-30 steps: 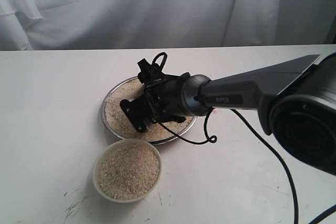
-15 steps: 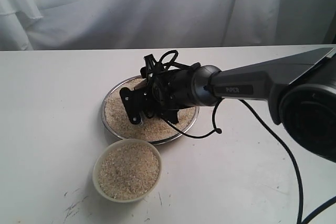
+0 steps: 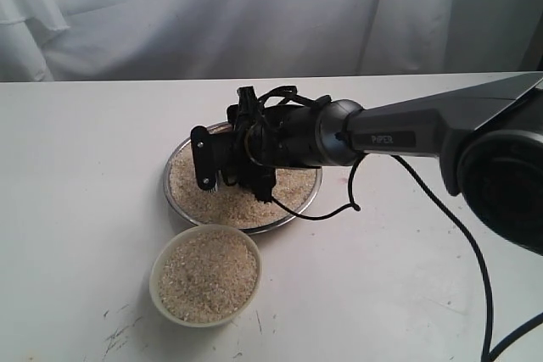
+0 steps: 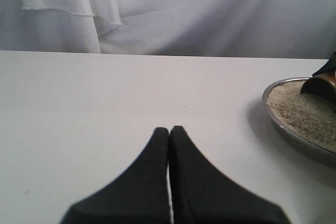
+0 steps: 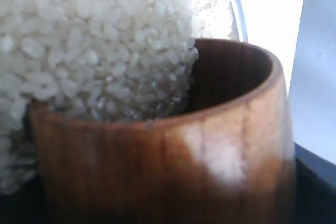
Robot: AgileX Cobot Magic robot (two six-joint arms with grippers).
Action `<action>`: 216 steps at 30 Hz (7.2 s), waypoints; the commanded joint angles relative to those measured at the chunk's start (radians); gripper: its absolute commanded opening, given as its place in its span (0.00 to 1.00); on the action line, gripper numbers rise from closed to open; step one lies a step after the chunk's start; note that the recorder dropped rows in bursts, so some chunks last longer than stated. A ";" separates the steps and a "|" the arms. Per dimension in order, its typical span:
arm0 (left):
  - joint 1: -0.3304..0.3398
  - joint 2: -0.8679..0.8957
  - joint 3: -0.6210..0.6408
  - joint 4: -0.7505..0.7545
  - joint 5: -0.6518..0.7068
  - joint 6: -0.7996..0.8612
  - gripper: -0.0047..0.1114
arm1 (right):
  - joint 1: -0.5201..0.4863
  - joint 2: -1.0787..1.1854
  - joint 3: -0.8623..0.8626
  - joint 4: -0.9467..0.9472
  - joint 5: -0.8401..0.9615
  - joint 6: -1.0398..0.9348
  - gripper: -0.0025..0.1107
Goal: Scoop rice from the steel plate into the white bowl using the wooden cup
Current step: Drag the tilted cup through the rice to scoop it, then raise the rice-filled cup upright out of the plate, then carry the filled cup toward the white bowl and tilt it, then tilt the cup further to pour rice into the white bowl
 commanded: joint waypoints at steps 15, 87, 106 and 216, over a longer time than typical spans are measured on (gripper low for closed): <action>-0.002 -0.005 0.005 -0.001 -0.006 -0.003 0.04 | -0.095 -0.049 0.007 0.244 -0.026 0.013 0.02; -0.002 -0.005 0.005 -0.001 -0.006 -0.003 0.04 | -0.073 -0.534 0.561 0.916 -0.516 0.166 0.02; -0.002 -0.005 0.005 -0.001 -0.006 -0.003 0.04 | 0.019 -0.688 0.718 0.668 -0.411 0.136 0.02; -0.002 -0.005 0.005 -0.001 -0.006 -0.003 0.04 | 0.267 -0.569 0.504 0.152 0.185 -0.297 0.02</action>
